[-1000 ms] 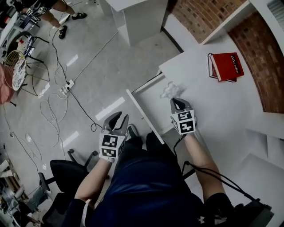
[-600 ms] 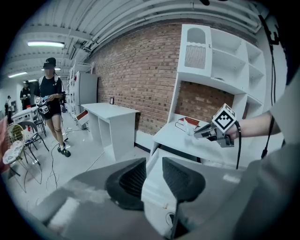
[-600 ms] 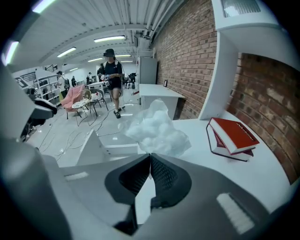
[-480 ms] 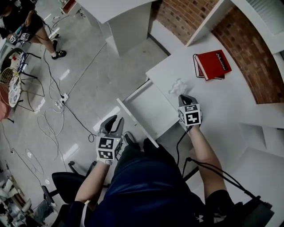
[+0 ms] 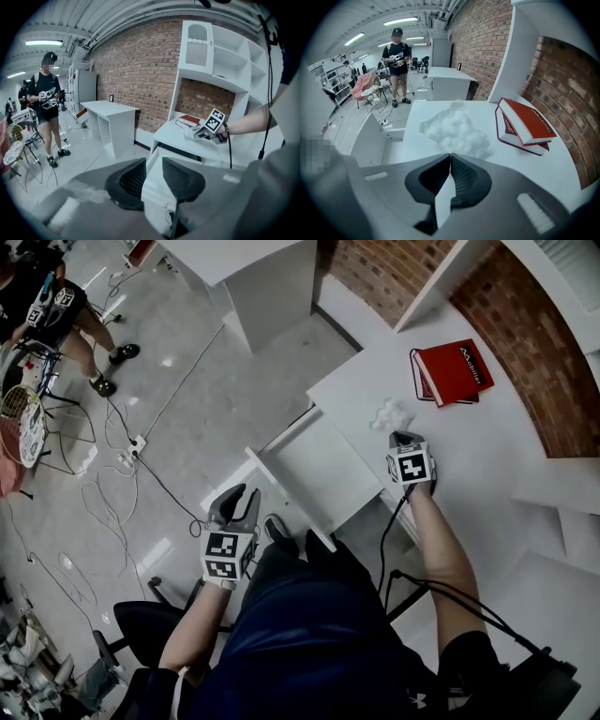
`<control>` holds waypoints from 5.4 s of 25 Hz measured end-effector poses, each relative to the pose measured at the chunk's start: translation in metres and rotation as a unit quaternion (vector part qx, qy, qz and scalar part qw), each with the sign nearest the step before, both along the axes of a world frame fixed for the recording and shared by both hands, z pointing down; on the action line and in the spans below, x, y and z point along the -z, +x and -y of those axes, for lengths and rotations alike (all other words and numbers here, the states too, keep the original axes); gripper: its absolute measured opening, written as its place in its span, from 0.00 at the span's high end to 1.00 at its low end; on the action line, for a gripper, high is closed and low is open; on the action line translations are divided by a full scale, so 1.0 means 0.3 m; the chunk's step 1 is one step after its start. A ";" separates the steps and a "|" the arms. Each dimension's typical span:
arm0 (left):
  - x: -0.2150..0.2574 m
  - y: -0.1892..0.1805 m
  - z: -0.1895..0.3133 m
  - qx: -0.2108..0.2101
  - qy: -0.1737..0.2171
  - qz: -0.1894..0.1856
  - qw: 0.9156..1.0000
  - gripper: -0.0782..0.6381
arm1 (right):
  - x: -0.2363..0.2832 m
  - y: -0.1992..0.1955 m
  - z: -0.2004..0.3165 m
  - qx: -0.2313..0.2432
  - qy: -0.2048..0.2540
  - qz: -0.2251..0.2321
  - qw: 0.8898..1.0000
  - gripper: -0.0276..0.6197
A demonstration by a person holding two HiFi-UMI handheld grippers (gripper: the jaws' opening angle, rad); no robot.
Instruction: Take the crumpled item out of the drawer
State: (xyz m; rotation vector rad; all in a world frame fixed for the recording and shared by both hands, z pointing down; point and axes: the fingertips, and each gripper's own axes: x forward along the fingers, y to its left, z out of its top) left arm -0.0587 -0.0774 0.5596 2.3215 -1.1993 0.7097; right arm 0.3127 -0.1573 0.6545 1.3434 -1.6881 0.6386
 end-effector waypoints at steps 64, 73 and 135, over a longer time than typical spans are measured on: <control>0.827 -0.076 0.063 0.061 0.262 -0.104 0.958 0.89 | 1.281 -0.556 -0.124 0.043 0.449 0.240 0.859 0.95; 0.986 -0.068 0.028 0.060 0.310 -0.134 0.939 0.89 | 1.334 -0.623 -0.194 0.083 0.479 0.207 0.849 0.95; 0.952 -0.015 0.146 0.051 0.301 -0.139 0.942 0.89 | 1.266 -0.564 -0.179 0.077 0.463 0.174 0.866 0.95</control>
